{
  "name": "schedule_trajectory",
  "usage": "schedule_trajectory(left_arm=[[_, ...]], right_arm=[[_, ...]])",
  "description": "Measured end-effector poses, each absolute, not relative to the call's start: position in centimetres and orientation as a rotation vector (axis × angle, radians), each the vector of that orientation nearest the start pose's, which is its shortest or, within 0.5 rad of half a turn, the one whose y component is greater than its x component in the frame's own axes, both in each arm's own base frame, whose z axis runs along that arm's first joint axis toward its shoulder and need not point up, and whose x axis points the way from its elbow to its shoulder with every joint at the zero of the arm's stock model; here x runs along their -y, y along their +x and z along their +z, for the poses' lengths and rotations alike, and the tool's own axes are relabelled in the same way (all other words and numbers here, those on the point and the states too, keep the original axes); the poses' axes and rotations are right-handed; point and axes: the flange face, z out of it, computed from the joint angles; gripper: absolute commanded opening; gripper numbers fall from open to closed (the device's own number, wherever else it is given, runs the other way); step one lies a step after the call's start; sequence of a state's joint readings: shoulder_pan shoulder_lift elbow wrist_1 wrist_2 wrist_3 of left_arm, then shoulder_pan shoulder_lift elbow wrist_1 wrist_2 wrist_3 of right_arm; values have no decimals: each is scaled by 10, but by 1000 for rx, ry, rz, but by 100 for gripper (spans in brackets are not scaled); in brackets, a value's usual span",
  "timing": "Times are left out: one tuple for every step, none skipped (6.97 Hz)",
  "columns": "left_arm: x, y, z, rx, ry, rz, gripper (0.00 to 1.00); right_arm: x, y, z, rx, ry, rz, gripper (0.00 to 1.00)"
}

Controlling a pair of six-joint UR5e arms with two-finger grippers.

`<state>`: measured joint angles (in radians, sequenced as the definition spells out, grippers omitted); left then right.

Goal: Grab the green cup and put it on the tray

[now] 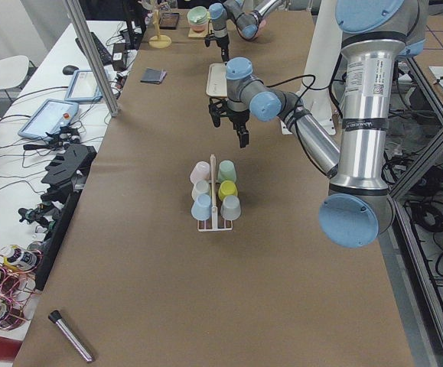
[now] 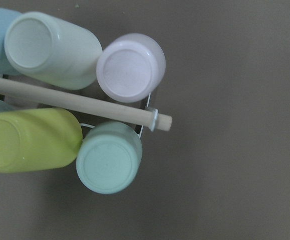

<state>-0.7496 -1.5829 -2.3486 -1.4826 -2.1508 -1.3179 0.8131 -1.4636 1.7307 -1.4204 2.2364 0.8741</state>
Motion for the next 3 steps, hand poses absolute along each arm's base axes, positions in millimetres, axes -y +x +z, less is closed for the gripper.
schedule_trajectory(left_arm=[[308, 281, 302, -834, -162, -272, 97], [278, 314, 300, -800, -134, -276, 97], [250, 342, 301, -769, -84, -251, 97]], right_arm=[[446, -323, 514, 740, -205, -27, 49], [446, -323, 515, 739, -206, -27, 47], [446, -323, 516, 739, -208, -27, 45]])
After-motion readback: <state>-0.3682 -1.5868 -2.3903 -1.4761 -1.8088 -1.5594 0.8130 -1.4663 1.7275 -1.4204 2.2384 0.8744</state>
